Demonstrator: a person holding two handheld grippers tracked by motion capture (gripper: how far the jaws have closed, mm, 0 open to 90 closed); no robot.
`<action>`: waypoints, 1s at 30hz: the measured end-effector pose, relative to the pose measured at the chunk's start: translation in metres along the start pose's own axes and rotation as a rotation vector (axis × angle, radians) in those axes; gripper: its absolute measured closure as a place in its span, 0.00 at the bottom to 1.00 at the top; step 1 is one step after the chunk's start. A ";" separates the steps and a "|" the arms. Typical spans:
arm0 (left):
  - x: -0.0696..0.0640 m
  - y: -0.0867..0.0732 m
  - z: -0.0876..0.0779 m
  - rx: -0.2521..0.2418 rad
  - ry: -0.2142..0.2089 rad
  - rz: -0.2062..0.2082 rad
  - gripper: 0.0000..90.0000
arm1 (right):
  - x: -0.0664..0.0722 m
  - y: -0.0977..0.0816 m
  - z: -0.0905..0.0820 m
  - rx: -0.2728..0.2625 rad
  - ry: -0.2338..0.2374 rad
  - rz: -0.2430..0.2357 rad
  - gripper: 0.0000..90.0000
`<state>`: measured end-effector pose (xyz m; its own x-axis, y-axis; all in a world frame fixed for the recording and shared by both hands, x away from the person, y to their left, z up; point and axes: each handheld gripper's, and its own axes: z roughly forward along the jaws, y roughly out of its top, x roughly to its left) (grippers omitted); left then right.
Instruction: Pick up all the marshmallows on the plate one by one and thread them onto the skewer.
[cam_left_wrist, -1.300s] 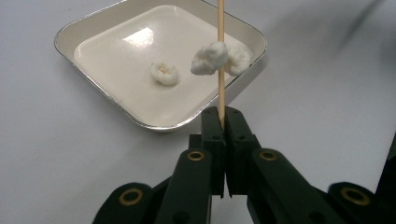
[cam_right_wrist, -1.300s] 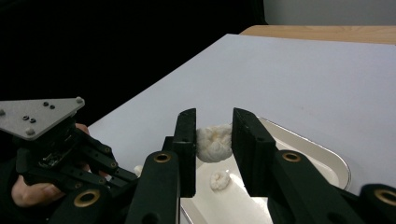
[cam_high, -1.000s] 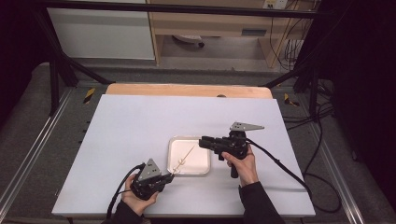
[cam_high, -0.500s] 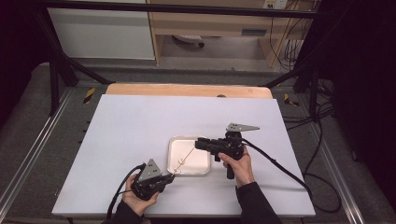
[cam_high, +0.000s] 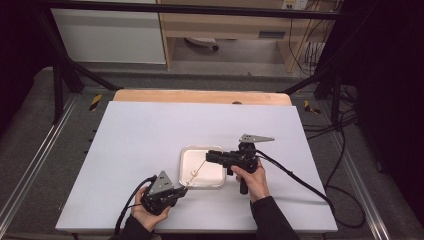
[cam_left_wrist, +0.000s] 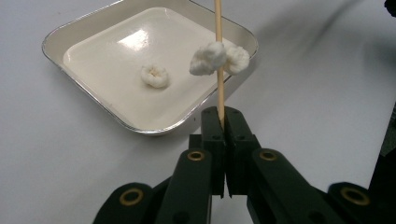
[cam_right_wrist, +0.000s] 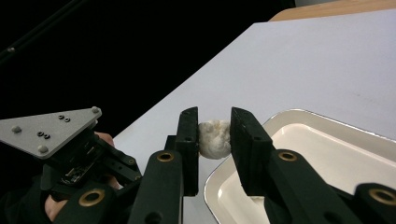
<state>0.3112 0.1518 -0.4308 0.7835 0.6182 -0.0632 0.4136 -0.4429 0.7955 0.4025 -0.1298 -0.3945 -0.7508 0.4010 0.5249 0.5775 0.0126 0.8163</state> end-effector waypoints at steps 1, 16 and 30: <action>0.000 0.000 0.000 0.001 0.000 0.000 0.98 | 0.000 -0.001 0.001 0.001 0.002 0.003 0.83; -0.001 -0.001 0.004 0.025 0.002 0.011 0.98 | 0.004 -0.010 0.005 0.022 0.014 -0.009 0.89; -0.003 -0.001 0.005 0.041 0.005 0.024 0.99 | 0.008 -0.017 0.007 0.037 0.013 -0.021 0.90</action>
<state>0.3108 0.1473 -0.4340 0.7912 0.6102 -0.0416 0.4136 -0.4836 0.7714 0.3890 -0.1203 -0.4063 -0.7672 0.3879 0.5108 0.5725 0.0551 0.8181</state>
